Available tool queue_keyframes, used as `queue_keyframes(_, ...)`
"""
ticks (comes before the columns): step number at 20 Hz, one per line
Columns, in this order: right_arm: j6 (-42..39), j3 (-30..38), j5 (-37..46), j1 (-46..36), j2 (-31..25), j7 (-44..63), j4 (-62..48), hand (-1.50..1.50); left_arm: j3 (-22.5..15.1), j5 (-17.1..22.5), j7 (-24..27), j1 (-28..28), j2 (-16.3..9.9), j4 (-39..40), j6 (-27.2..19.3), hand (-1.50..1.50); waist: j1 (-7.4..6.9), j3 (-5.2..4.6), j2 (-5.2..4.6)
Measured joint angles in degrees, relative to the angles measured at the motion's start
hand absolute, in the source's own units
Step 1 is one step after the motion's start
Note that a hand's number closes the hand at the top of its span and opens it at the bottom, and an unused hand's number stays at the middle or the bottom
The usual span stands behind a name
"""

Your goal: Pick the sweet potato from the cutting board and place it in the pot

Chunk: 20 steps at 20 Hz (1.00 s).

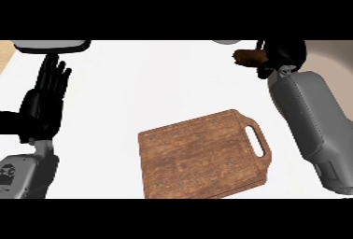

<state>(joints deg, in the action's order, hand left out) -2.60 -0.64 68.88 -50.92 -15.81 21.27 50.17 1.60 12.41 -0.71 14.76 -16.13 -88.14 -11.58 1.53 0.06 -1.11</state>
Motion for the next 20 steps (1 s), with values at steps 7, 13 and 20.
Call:
queue_keyframes(7,11.0,6.1,11.7,-7.5,-3.7,29.9,-2.2,1.50,-1.7,0.0,-0.2,1.5,0.5,-0.5,1.2,0.00,-3.82,-0.33,-0.70)
queue_keyframes(13,13.9,7.7,23.8,-11.5,-4.9,43.3,-7.2,1.50,-2.8,-0.2,-0.9,3.0,1.2,0.0,1.5,0.00,-5.23,-0.23,-0.68)
queue_keyframes(20,14.5,12.4,29.6,-10.8,-3.9,47.5,-11.0,1.50,-1.8,-0.2,-0.5,3.0,1.1,1.4,1.5,0.00,-3.88,-0.12,0.11)
